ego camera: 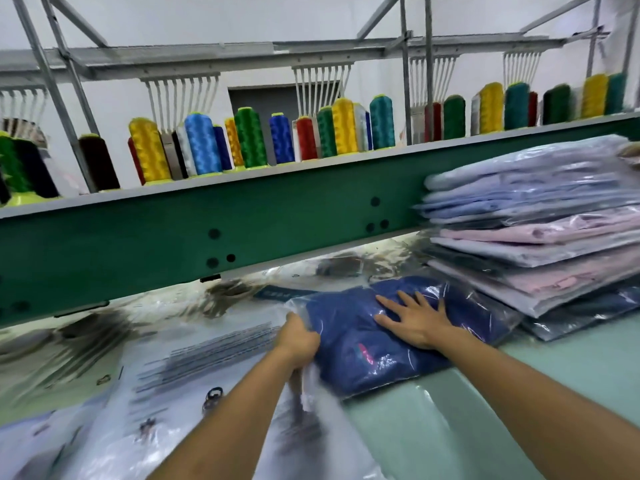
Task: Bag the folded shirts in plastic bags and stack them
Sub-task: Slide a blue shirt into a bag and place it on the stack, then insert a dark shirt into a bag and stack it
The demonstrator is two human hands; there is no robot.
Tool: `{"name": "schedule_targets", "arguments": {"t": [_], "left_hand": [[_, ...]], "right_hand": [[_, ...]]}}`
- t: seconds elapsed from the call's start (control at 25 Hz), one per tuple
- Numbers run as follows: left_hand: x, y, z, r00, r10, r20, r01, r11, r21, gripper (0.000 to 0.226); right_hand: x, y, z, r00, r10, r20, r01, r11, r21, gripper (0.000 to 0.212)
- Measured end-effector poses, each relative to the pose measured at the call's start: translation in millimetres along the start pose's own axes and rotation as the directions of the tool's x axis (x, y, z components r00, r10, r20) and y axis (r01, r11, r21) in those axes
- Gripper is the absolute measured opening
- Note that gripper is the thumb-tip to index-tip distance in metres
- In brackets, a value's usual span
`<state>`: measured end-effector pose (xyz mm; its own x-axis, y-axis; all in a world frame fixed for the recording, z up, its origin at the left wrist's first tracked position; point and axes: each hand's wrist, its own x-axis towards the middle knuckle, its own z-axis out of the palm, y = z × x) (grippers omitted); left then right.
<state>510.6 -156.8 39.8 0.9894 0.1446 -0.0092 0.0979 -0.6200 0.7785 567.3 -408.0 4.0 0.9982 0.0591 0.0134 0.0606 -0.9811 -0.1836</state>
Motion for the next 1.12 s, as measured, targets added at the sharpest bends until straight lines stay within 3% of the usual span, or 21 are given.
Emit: {"name": "schedule_targets", "arguments": {"t": [0.16, 0.28, 0.36, 0.44, 0.56, 0.68, 0.8, 1.0, 1.12], "left_hand": [[-2.8, -3.4, -12.3, 0.999, -0.034, -0.030, 0.040, 0.978, 0.202, 0.071], [-4.0, -0.1, -17.4, 0.999, -0.037, -0.001, 0.036, 0.978, 0.207, 0.092], [-8.3, 6.3, -16.8, 0.998, 0.046, -0.038, -0.032, 0.950, 0.310, 0.085], [-13.5, 13.0, -9.9, 0.975, 0.218, -0.049, -0.168, 0.861, 0.481, 0.070], [-22.5, 27.4, 19.0, 0.919, 0.375, 0.121, -0.378, 0.755, 0.536, 0.066], [-24.3, 30.9, 55.9, 0.938, 0.259, 0.232, -0.347, 0.750, 0.563, 0.070], [-22.2, 18.6, 74.6, 0.959, 0.160, 0.233, -0.271, 0.751, 0.603, 0.075], [-22.2, 19.4, 62.1, 0.949, 0.196, 0.248, -0.308, 0.750, 0.586, 0.078], [-31.6, 18.4, 38.5, 0.939, 0.282, 0.196, -0.342, 0.727, 0.595, 0.073]], "right_hand": [[-3.0, 4.3, -0.4, 0.999, -0.035, -0.006, 0.035, 0.999, 0.013, 0.085], [-4.8, 5.1, 2.5, 0.999, -0.040, -0.021, 0.041, 0.999, 0.007, 0.085], [-3.6, 6.4, 3.6, 0.999, -0.034, -0.030, 0.034, 0.999, 0.002, 0.079], [-1.6, 6.3, 4.5, 0.998, -0.030, -0.052, 0.030, 1.000, -0.001, 0.071], [-0.8, 4.2, 5.0, 0.998, -0.027, -0.064, 0.026, 1.000, -0.015, 0.067], [-1.1, 2.3, 6.8, 0.998, -0.018, -0.066, 0.016, 0.999, -0.031, 0.066], [0.1, 3.9, 10.2, 0.997, -0.024, -0.075, 0.022, 0.999, -0.026, 0.063], [-1.2, -3.0, 2.3, 0.997, 0.023, -0.072, -0.028, 0.997, -0.068, 0.056], [-13.8, -29.4, -3.3, 0.980, 0.062, -0.189, -0.093, 0.982, -0.162, 0.050]]}}
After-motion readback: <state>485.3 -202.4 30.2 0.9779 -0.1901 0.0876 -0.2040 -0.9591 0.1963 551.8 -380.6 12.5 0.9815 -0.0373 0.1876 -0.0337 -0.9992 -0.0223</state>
